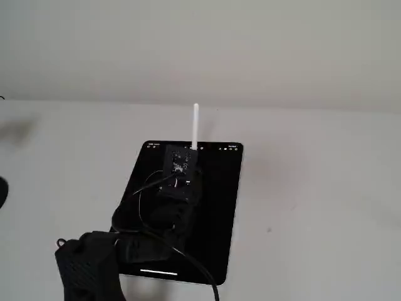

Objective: Draw 2 dots in a circle representing the eyes of a stickman

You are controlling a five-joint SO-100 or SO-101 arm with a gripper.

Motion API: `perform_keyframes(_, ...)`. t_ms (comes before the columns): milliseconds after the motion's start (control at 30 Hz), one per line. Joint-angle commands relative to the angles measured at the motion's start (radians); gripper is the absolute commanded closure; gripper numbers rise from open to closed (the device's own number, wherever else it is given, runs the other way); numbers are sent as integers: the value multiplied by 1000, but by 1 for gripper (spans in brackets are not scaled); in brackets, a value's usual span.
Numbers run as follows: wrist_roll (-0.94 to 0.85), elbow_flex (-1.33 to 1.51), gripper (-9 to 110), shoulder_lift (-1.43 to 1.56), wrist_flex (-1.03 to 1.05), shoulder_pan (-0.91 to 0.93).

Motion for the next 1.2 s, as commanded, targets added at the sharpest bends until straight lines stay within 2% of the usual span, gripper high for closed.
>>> perform_keyframes(0,-8,0,102,15,-34,-14)
perform_keyframes(300,-20,5,102,2,-58,-18)
perform_keyframes(433,92,11,102,86,-31,3)
perform_keyframes(733,798,-54,102,703,588,141)
perform_keyframes(1000,1134,-67,102,1247,1144,127)
perform_keyframes(1167,1184,-49,102,1491,1520,40)
